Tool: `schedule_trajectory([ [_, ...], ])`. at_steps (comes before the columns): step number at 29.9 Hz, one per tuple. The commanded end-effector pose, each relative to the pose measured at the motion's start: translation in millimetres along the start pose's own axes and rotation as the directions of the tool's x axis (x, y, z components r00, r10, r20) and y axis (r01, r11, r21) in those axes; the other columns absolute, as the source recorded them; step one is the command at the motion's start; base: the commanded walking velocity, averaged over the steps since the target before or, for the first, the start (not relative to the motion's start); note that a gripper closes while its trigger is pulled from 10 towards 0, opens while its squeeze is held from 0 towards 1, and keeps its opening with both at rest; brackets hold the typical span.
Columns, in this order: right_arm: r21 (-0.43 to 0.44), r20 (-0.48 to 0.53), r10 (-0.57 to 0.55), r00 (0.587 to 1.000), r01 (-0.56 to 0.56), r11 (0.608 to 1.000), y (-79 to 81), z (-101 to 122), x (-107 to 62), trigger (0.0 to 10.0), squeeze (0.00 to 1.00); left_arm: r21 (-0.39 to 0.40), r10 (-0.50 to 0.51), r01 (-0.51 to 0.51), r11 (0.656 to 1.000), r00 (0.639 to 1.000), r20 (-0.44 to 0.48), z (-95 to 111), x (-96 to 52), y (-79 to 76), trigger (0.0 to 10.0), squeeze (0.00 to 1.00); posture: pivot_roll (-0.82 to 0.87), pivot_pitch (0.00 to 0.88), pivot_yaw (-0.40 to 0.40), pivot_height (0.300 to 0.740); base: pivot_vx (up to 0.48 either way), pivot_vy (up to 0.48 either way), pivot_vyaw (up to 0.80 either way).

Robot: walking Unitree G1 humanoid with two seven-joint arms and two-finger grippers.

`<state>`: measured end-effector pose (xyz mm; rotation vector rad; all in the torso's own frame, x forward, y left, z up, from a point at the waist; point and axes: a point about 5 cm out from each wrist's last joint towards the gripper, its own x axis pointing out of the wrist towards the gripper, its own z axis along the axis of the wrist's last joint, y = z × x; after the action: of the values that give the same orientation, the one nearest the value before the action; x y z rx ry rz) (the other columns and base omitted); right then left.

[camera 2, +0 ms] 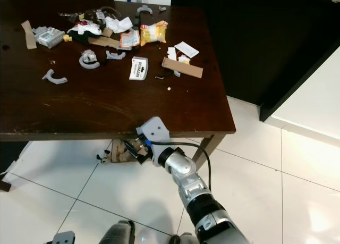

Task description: Picking trash to rubbish bin

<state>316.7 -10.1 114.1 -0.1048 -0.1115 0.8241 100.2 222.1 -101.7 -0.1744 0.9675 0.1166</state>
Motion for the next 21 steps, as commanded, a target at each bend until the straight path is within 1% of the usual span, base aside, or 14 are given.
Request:
schedule_trajectory([
  [1, 0.145, 0.023, 0.064, 0.998, -0.067, 0.987, 47.2, 1.3, 19.3, 5.9, 0.00, -0.011, -0.093, 0.092, 0.996, 0.991, -0.093, -26.9, -3.2, -24.4, 10.0, 0.00, 0.30, 0.282, -0.127, 0.740, 0.000, 0.000, 0.00],
  [2, 0.145, 0.025, 0.065, 0.998, -0.068, 0.987, 47.7, 1.7, 19.7, 4.7, 0.00, -0.011, -0.093, 0.092, 0.996, 0.991, -0.094, -27.4, -3.4, -24.4, 10.0, 0.00, 0.30, 0.282, -0.127, 0.740, 0.000, 0.000, 0.00],
  [3, 0.144, 0.026, 0.065, 0.998, -0.068, 0.987, 48.1, 2.3, 20.2, 0.0, 0.00, -0.011, -0.092, 0.092, 0.996, 0.991, -0.095, -27.7, -3.6, -24.4, 10.0, 0.00, 0.30, 0.282, -0.127, 0.740, 0.000, 0.000, 0.00],
  [21, 0.145, 0.038, 0.065, 0.997, -0.070, 0.987, 47.2, 4.8, 20.5, 0.0, 0.00, -0.013, -0.089, 0.088, 0.996, 0.991, -0.097, -29.6, -4.4, -24.0, 10.0, 0.00, 0.31, 0.286, -0.130, 0.740, 0.000, 0.000, 0.00],
])
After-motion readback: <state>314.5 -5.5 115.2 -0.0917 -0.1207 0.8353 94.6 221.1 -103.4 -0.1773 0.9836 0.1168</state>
